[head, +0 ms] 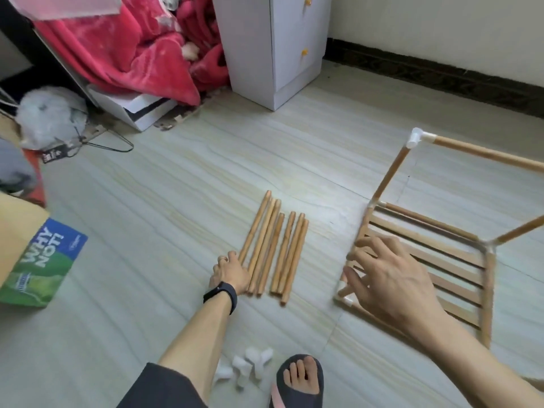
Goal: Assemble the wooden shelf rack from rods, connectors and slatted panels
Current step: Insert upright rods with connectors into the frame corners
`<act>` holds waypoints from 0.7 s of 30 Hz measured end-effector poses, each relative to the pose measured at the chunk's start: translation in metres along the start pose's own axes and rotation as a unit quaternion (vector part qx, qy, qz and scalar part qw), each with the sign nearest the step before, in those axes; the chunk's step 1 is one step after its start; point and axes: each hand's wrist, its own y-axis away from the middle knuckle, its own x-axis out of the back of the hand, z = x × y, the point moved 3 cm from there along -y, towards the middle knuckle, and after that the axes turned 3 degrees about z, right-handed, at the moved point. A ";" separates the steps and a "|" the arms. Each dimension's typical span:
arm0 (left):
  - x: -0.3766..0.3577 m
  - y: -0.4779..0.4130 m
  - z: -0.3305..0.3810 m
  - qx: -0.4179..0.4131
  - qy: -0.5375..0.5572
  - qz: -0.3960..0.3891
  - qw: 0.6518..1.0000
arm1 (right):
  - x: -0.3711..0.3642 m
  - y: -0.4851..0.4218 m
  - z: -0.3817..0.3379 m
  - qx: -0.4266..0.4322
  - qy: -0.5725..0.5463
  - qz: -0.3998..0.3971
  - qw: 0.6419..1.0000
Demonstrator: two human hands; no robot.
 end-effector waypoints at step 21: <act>0.061 0.020 0.035 -0.061 0.348 -0.073 0.933 | 0.008 -0.010 -0.001 -0.040 -0.118 -0.095 0.988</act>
